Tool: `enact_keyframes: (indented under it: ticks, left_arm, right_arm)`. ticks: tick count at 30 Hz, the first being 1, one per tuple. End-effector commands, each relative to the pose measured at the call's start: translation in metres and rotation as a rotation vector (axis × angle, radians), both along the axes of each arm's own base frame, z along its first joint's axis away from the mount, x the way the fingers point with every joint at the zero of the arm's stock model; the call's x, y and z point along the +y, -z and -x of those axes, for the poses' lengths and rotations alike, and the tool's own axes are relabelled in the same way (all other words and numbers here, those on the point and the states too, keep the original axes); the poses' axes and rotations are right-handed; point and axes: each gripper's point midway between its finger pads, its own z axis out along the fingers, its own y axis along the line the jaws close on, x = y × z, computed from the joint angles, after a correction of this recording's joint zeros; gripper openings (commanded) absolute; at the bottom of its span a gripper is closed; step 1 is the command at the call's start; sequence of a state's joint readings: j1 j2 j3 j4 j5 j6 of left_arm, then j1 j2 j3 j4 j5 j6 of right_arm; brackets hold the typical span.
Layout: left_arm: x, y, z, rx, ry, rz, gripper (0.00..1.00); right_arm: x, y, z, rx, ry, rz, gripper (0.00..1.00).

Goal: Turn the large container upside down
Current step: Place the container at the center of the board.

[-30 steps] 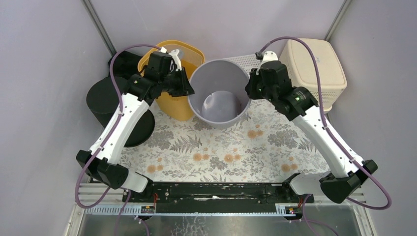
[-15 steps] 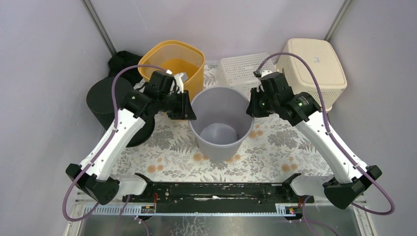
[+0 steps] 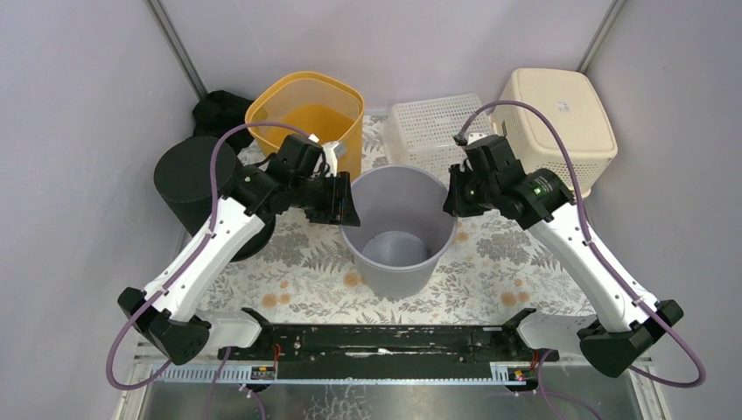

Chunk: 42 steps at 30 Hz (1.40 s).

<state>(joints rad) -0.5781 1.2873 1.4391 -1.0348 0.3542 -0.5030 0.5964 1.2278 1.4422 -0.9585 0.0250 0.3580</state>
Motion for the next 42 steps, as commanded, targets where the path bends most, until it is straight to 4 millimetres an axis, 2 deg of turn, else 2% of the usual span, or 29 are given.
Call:
enact_keyframes:
  ticks: [1,4,7,9,13,16,20,22,24,26,28,30,33,36,39,42]
  left_arm:
    - [-0.005,-0.047,-0.025,-0.208,-0.031,0.03,0.55]
    - [-0.005,-0.05,-0.023,-0.205,-0.02,0.028,0.55]
    - [-0.008,-0.048,-0.023,-0.192,-0.013,0.032,0.55]
    - [-0.011,-0.046,-0.022,-0.189,-0.005,0.041,0.55]
    - [-0.01,-0.046,-0.023,-0.192,-0.004,0.027,0.56]
    - [0.008,-0.052,-0.027,-0.232,-0.056,-0.043,0.75]
    - [0.034,-0.065,-0.032,-0.289,-0.134,-0.14,0.85]
    - [0.045,-0.068,-0.032,-0.297,-0.162,-0.187,0.86]
    - [0.047,-0.076,-0.033,-0.309,-0.173,-0.188,0.86]
    - [0.038,-0.091,-0.033,-0.317,-0.164,-0.133,0.86]
    - [0.022,-0.116,-0.033,-0.345,-0.152,-0.057,0.84]
    - [0.001,-0.127,-0.034,-0.364,-0.128,-0.026,0.81]
    - [-0.035,-0.121,-0.033,-0.339,-0.068,-0.012,0.81]
    - [-0.074,-0.118,-0.025,-0.329,-0.006,0.042,0.81]
    - [-0.107,-0.114,-0.017,-0.315,0.038,0.086,0.81]
    - [-0.131,-0.101,-0.011,-0.294,0.06,0.075,0.84]
  right_arm:
    - [0.041,-0.02,0.019,-0.014,-0.164,-0.171,0.08]
    - [0.038,-0.017,0.019,-0.014,-0.157,-0.157,0.14]
    - [0.03,-0.018,0.018,-0.029,-0.134,-0.13,0.31]
    - [0.026,-0.021,0.018,-0.043,-0.124,-0.116,0.36]
    - [0.022,-0.025,0.018,-0.055,-0.115,-0.104,0.41]
    - [0.02,-0.03,0.018,-0.066,-0.115,-0.106,0.46]
    - [0.021,-0.036,0.017,-0.082,-0.119,-0.115,0.49]
    - [0.022,-0.037,0.016,-0.087,-0.12,-0.117,0.49]
    - [0.022,-0.038,0.015,-0.088,-0.118,-0.116,0.5]
    - [0.019,-0.042,0.013,-0.109,-0.1,-0.111,0.53]
    - [0.011,-0.049,0.009,-0.14,-0.061,-0.096,0.62]
    - [-0.001,-0.058,0.005,-0.181,0.004,-0.079,0.7]
    - [-0.017,-0.072,0.0,-0.237,0.091,-0.064,0.72]
    - [-0.041,-0.075,-0.004,-0.282,0.198,-0.005,0.71]
    - [-0.063,-0.067,-0.006,-0.289,0.289,0.079,0.71]
    - [-0.071,-0.052,-0.007,-0.265,0.321,0.131,0.71]
